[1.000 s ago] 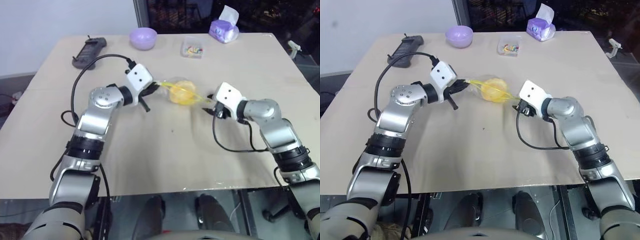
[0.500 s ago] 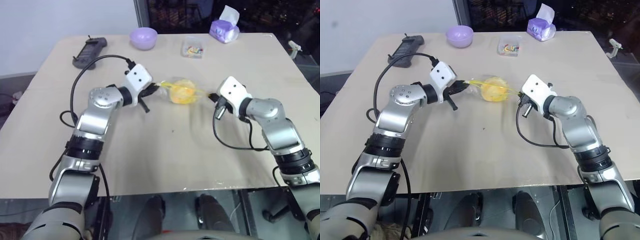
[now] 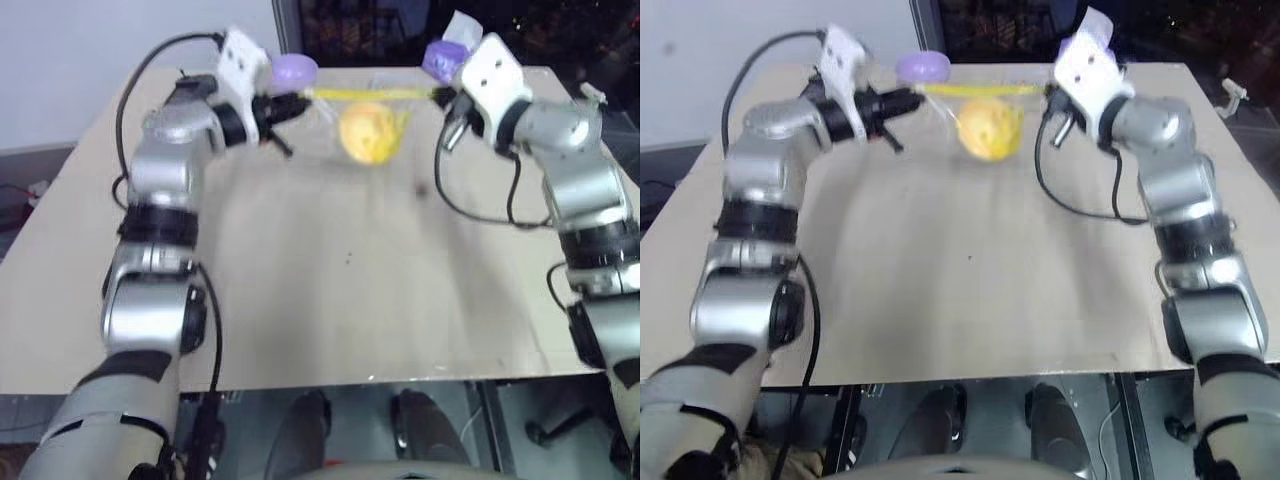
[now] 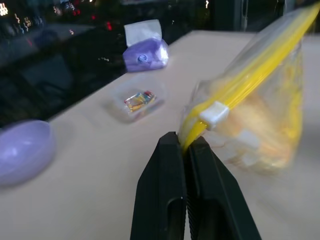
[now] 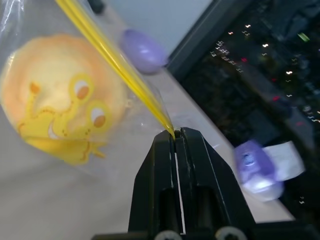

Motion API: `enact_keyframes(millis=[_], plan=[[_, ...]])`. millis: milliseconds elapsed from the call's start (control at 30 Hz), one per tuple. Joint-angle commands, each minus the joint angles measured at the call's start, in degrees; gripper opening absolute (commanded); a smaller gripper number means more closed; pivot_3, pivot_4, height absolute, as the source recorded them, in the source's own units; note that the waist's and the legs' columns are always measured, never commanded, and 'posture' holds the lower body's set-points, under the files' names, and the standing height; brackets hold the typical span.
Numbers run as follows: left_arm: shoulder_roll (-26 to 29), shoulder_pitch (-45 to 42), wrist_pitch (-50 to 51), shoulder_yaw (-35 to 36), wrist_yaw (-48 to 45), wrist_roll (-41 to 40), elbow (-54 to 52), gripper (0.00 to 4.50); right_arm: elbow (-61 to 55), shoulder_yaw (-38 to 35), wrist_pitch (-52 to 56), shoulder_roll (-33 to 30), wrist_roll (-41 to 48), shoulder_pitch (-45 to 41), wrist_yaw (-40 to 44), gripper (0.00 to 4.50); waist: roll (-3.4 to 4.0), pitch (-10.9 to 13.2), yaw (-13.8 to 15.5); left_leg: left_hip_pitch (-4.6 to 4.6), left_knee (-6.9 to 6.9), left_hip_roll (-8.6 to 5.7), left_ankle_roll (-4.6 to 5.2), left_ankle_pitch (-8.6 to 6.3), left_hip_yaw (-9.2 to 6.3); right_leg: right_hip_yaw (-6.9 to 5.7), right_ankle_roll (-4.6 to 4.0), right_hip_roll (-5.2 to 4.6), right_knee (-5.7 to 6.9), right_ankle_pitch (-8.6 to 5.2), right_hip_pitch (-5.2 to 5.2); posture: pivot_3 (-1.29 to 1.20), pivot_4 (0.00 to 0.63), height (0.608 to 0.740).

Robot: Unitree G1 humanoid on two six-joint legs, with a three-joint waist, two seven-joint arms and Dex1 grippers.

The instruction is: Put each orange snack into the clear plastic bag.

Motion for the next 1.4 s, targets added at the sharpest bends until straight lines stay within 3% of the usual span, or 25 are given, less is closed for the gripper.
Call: enact_keyframes(millis=[33, 200, 467, 667, 867, 900, 1000, 1133, 1167, 1400], plan=[[3.2, -2.9, 8.8, 3.4, -9.2, -5.0, 6.1, 0.0, 2.3, -0.6, -2.0, -0.2, 0.0, -1.0, 1.2, 0.06, 0.02, 0.0, -0.8, 0.01, -0.05, 0.0, -0.05, 0.03, 0.01, 0.0, 0.0, -0.01, -0.03, -0.01, 0.02, 0.0, 0.15, 0.74], [3.6, 0.9, -4.6, -0.2, -7.0, 1.6, 7.0, 0.0, 2.7, -1.8, -3.6, -0.6, -1.3, 0.1, -1.3, 0.06, 0.07, 0.0, -2.3, -0.08, -0.31, 0.03, -0.08, 0.05, 0.05, 0.04, 0.0, -0.04, -0.05, -0.02, -0.11, 0.0, 0.15, 0.74], [0.8, 9.5, -23.2, -0.4, -0.7, 5.0, -3.1, 0.0, -2.9, -3.7, -4.9, 0.0, -0.5, 4.6, -4.8, 0.06, 0.06, 0.0, -1.8, -0.08, -0.17, 0.0, -0.09, 0.05, 0.1, 0.13, 0.0, -0.09, 0.01, -0.02, -0.21, 0.0, 0.15, 0.74], [1.8, 24.7, -28.4, -0.4, 0.3, 4.8, -20.0, 0.0, -18.0, -3.8, -0.3, 1.9, 0.8, 16.8, -6.4, 0.06, 0.05, -0.1, -1.6, -0.09, -0.12, 0.01, -0.08, 0.04, 0.1, 0.16, 0.0, -0.1, 0.03, -0.01, -0.19, 0.0, 0.15, 0.74], [2.0, 43.3, -31.1, -2.3, 2.7, 7.5, -33.7, 0.0, -31.1, 2.7, 5.2, 6.1, -0.5, 35.1, -6.9, 0.06, 0.05, -0.1, -1.3, 0.04, -0.13, 0.01, -0.07, 0.04, 0.1, 0.19, 0.0, -0.09, 0.06, -0.01, -0.08, 0.0, 0.15, 0.74], [2.1, 45.3, -31.0, -2.7, 2.5, 7.6, -35.6, 0.66, -32.4, 3.0, 6.1, 7.2, -0.5, 36.7, -7.5, 0.58, 0.05, -0.1, -1.2, 0.02, -0.09, 0.01, -0.06, 0.03, 0.08, 0.18, 0.0, -0.08, 0.12, -0.01, -0.11, 0.0, 0.15, 0.74], [2.7, 48.4, -30.6, -3.3, 2.3, 7.6, -39.6, 1.72, -34.4, 2.9, 7.7, 8.9, -1.5, 38.1, -9.1, 1.7, 0.06, -0.1, -0.5, 0.12, 0.01, 0.0, 0.17, -0.1, 0.07, 0.18, 0.0, -0.08, 0.25, 0.01, -0.02, 0.0, 0.15, 0.74], [4.3, 50.2, -35.6, -3.9, 4.6, 11.8, -41.1, 3.68, -35.2, 1.6, 8.7, 9.2, -1.6, 37.8, -10.3, 3.73, 0.05, -0.1, 0.5, 0.85, -0.11, 0.03, 0.2, -0.12, 0.07, 0.17, -0.01, -0.02, 0.15, 0.01, 0.63, 0.0, 0.15, 0.74], [4.8, 51.2, -38.3, -3.7, 6.2, 13.9, -41.7, 3.71, -35.5, 1.1, 9.1, 8.7, -1.2, 37.6, -9.8, 4.23, 0.05, -0.1, 0.6, 0.93, -0.13, 0.04, 0.2, -0.12, 0.04, 0.13, -0.01, 0.0, 0.12, 0.01, 0.74, 0.0, 0.15, 0.74], [6.5, 54.9, -38.1, -3.4, 9.2, 16.0, -48.4, 3.71, -36.0, 0.0, 10.3, 7.2, -0.2, 36.0, -8.6, 4.23, 0.04, -0.1, 1.3, 0.87, -0.13, 0.05, 0.21, -0.13, 0.04, 0.12, -0.01, 0.0, 0.02, 0.01, 0.74, 0.0, 0.15, 0.74]])
